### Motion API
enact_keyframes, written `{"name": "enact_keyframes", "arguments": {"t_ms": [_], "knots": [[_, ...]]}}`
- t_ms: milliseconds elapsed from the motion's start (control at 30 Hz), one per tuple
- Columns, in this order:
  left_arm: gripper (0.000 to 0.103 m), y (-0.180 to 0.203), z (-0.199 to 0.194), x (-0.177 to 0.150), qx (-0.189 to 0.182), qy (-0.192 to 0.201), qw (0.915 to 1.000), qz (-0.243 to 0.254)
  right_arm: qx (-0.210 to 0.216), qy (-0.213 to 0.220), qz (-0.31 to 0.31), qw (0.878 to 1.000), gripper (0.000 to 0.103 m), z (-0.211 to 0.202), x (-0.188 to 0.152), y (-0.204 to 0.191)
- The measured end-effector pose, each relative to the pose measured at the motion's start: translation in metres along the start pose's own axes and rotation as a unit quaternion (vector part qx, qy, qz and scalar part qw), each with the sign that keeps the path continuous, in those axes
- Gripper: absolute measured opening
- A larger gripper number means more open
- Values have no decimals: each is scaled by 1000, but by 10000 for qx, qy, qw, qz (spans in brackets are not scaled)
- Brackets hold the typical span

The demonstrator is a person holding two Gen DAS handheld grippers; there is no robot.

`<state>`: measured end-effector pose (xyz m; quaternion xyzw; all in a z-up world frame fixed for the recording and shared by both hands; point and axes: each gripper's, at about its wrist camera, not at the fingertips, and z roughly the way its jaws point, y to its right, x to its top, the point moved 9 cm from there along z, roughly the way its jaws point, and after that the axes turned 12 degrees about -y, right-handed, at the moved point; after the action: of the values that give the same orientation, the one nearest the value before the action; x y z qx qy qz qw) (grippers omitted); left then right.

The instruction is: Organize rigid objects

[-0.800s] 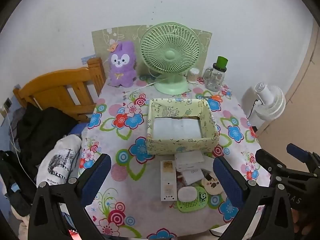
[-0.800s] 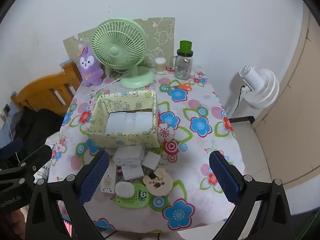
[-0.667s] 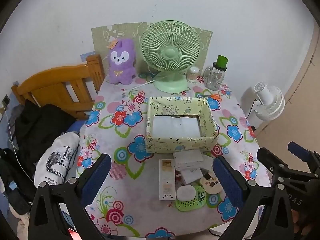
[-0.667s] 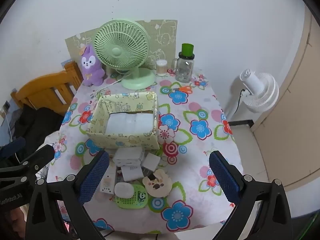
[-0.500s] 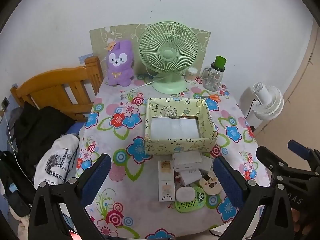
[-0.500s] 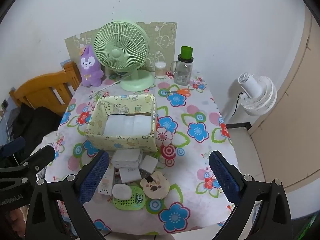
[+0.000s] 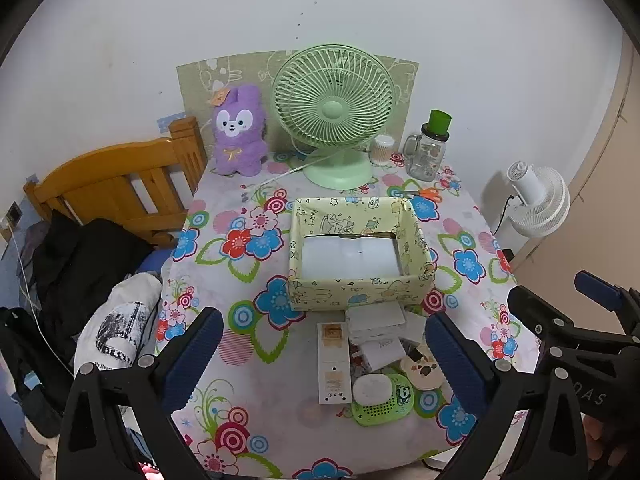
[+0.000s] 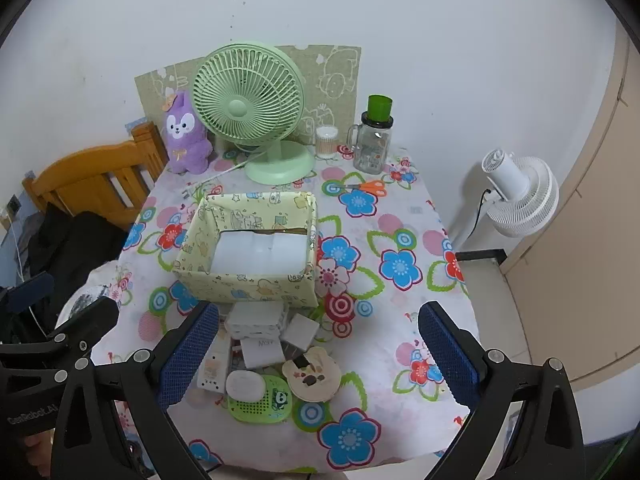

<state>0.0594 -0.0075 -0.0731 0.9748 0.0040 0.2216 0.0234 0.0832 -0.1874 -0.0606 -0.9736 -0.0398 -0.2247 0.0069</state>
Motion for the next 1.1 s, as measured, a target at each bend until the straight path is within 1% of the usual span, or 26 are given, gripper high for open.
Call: {"name": "enact_keyframes", "arguments": {"t_ms": [533, 1100], "knots": [[102, 6, 0, -1, -102, -6, 9999, 55, -18, -48, 20, 10000, 101, 0, -1, 4], [102, 0, -2, -1, 29, 2, 10000, 29, 34, -49, 28, 10000, 100, -3, 0, 1]]}}
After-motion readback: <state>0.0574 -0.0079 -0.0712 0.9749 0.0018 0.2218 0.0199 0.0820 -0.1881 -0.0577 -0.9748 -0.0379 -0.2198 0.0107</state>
